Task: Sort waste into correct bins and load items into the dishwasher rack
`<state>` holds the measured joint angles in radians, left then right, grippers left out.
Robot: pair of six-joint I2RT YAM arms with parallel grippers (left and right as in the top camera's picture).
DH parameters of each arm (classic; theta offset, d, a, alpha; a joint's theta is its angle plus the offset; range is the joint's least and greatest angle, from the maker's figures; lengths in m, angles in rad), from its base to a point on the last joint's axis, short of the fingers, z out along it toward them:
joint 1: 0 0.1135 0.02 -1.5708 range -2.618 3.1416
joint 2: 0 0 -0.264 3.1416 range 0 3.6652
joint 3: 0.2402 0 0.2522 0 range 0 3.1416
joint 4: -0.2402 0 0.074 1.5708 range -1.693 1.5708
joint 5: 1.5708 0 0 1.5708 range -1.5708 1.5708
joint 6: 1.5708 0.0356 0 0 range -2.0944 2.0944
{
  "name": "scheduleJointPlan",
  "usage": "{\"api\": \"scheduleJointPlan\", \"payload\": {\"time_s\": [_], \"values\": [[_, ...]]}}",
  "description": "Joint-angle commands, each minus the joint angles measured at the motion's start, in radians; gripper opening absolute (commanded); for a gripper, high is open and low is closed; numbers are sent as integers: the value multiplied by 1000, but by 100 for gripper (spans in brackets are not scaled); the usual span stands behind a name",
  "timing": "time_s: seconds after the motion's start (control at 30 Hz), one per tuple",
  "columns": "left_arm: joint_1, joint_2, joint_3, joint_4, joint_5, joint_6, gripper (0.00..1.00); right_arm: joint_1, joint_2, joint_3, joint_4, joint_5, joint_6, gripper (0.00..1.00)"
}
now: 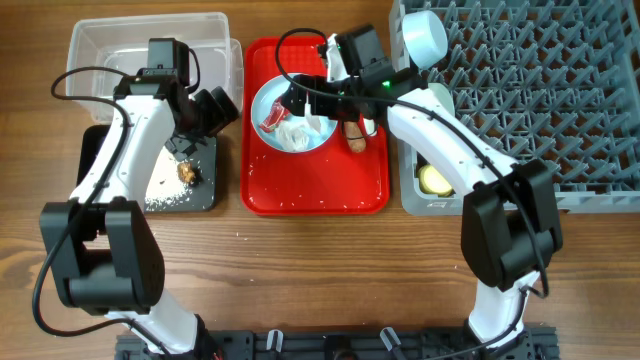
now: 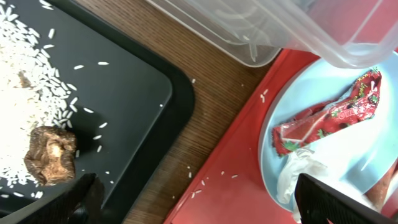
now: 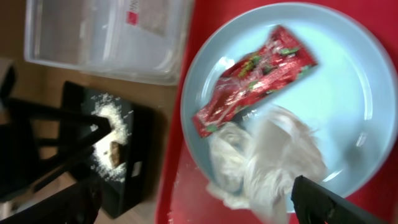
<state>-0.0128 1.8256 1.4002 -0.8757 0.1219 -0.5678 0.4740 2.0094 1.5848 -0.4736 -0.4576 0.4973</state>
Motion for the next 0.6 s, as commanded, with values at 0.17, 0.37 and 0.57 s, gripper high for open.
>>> {"api": "scheduleJointPlan", "payload": {"time_s": [0.17, 0.37, 0.57], "values": [[-28, 2, 8, -1, 27, -13, 100, -37, 3, 8, 122, -299, -106, 100], [-118, 5, 0, 44, 27, -12, 100, -42, 3, 8, 122, -307, -101, 100], [-180, 6, -59, 142, 102, -13, 99, -54, 3, 8, 159, -367, -94, 100]]}}
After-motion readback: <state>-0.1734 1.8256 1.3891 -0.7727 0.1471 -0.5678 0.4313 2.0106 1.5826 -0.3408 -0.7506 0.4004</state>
